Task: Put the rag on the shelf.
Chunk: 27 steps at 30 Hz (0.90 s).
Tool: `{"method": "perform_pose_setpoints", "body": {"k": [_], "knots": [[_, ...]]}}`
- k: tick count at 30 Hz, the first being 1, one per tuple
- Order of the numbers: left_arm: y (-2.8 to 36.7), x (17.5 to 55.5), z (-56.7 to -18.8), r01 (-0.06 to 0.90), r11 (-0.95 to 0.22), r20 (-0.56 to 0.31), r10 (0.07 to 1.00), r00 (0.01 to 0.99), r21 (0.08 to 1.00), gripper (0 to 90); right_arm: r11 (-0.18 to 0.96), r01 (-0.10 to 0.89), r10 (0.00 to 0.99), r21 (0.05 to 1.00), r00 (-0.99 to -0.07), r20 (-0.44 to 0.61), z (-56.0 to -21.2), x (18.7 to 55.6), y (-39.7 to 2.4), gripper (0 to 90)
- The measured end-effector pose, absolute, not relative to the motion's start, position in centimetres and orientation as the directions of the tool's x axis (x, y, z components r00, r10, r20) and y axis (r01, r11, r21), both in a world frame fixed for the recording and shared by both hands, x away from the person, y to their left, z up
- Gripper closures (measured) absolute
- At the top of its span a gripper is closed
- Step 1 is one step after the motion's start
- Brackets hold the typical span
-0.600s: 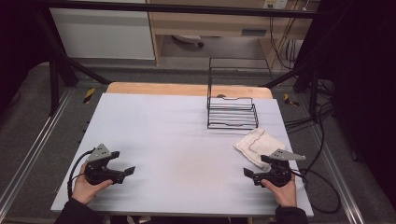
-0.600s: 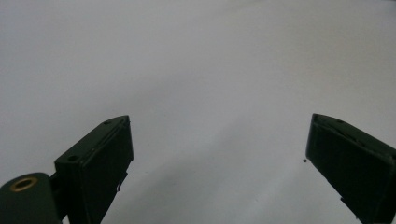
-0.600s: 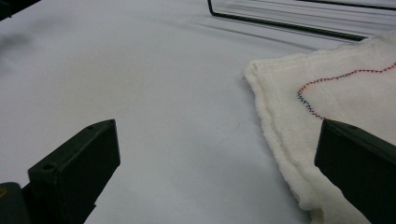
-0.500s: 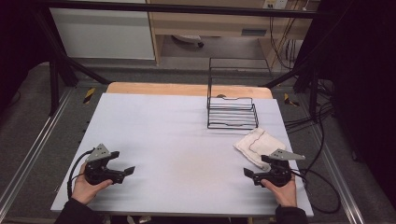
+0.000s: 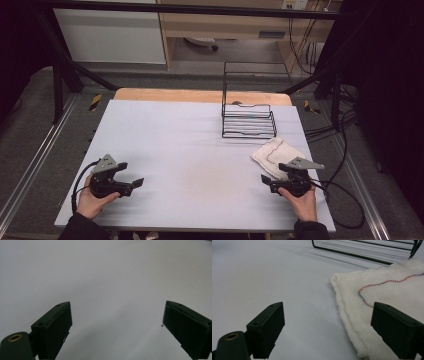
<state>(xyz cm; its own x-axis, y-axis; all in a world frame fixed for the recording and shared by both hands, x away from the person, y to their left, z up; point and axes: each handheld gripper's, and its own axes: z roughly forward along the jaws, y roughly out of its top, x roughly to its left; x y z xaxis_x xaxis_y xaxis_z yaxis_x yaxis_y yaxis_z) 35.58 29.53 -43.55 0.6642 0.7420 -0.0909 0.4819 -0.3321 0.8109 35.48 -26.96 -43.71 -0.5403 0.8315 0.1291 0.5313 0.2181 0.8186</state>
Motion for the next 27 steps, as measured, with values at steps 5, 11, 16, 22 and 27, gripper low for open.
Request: {"method": "perform_pose_setpoints", "body": {"k": [5, 11, 16, 22, 27], "knots": [[29.4, 35.6, -43.6, 0.484, -0.335, -0.088, 0.744, 0.663, 0.808, 8.9, 0.235, 0.535, 0.850, 0.812, -0.519, 0.095, -43.5, 36.6, -26.6, 26.9], [29.6, 35.7, -43.6, 0.487, -0.333, -0.087, 0.749, 0.657, 0.807, 9.6, 0.283, 0.558, 0.854, 0.780, -0.516, 0.060, -43.6, 38.4, -25.8, 39.7], [29.6, 35.7, -43.6, 0.490, -0.329, -0.090, 0.751, 0.654, 0.807, 10.3, 0.296, 0.563, 0.856, 0.772, -0.515, 0.047, -43.8, 39.6, -25.4, 46.8], [29.5, 35.7, -43.6, 0.492, -0.335, -0.088, 0.751, 0.655, 0.804, 10.5, 0.331, 0.572, 0.849, 0.750, -0.528, 0.028, -44.3, 41.1, -24.2, 53.5], [29.6, 35.7, -43.6, 0.494, -0.325, -0.094, 0.754, 0.650, 0.806, 11.2, 0.358, 0.568, 0.849, 0.741, -0.528, -0.006, -44.7, 42.1, -23.3, 57.7]]}}
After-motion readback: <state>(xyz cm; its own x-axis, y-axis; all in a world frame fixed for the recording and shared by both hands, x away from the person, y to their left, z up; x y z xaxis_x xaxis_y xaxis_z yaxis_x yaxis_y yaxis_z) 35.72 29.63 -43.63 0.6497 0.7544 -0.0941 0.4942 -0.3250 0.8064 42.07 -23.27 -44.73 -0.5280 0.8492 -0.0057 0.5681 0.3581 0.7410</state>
